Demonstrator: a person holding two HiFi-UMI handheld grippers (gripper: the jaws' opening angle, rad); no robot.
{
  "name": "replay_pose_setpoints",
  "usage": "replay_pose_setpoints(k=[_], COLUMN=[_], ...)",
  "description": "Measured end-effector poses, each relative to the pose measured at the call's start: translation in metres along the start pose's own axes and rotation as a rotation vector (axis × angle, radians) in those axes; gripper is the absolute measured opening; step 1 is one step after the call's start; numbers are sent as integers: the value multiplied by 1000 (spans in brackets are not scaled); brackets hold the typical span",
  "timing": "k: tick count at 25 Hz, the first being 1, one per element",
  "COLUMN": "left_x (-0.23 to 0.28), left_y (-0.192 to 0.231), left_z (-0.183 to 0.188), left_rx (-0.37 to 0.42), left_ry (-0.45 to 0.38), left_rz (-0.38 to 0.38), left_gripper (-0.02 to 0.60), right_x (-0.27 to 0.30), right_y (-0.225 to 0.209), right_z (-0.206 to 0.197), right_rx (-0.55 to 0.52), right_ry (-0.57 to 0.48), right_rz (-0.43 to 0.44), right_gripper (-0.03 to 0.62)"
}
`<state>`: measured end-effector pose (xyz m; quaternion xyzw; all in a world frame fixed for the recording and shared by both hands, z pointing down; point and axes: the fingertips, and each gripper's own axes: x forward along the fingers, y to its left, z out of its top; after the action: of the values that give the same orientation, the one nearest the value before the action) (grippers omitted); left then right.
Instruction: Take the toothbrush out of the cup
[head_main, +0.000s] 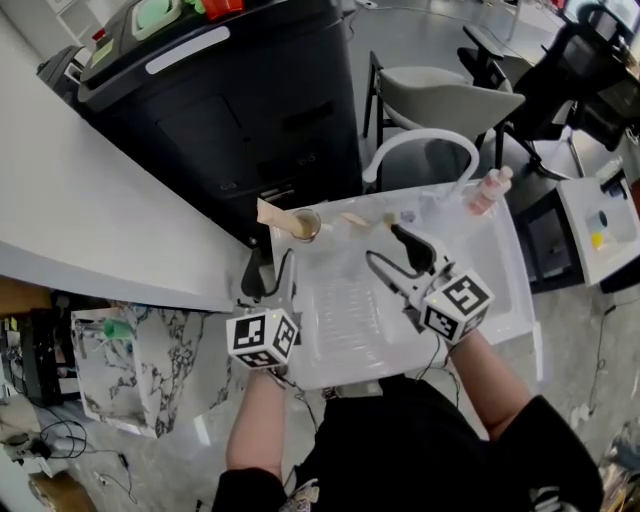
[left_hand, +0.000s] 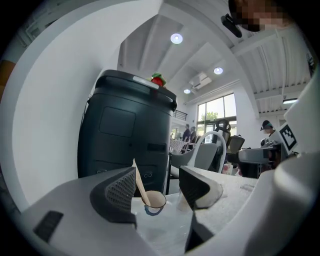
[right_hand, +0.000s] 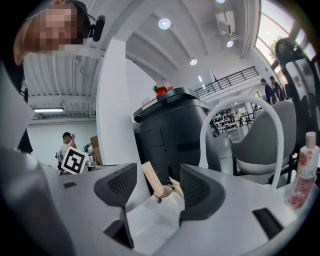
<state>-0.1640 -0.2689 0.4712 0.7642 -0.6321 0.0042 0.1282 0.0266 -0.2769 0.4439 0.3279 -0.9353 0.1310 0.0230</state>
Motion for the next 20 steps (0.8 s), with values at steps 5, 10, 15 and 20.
replay_pose_setpoints(k=[5,10,15,20], left_x=[32,60,85,103], left_y=[19,34,50,61], left_z=[-19,-39,-60,-70], left_rx=[-43,-94,-155,-211], left_ry=[33,72,114,130], left_rz=[37,61,77,79], left_gripper=[252,252,252,252], right_x=[5,7,6,5], right_y=[-14,-26,-34,-45], right_z=[-9,-15,-21,-28], right_rx=[11,19,24,29], right_ry=[25,41,59,77], right_rz=[10,7,2,-11], right_gripper=[268,267,267,267])
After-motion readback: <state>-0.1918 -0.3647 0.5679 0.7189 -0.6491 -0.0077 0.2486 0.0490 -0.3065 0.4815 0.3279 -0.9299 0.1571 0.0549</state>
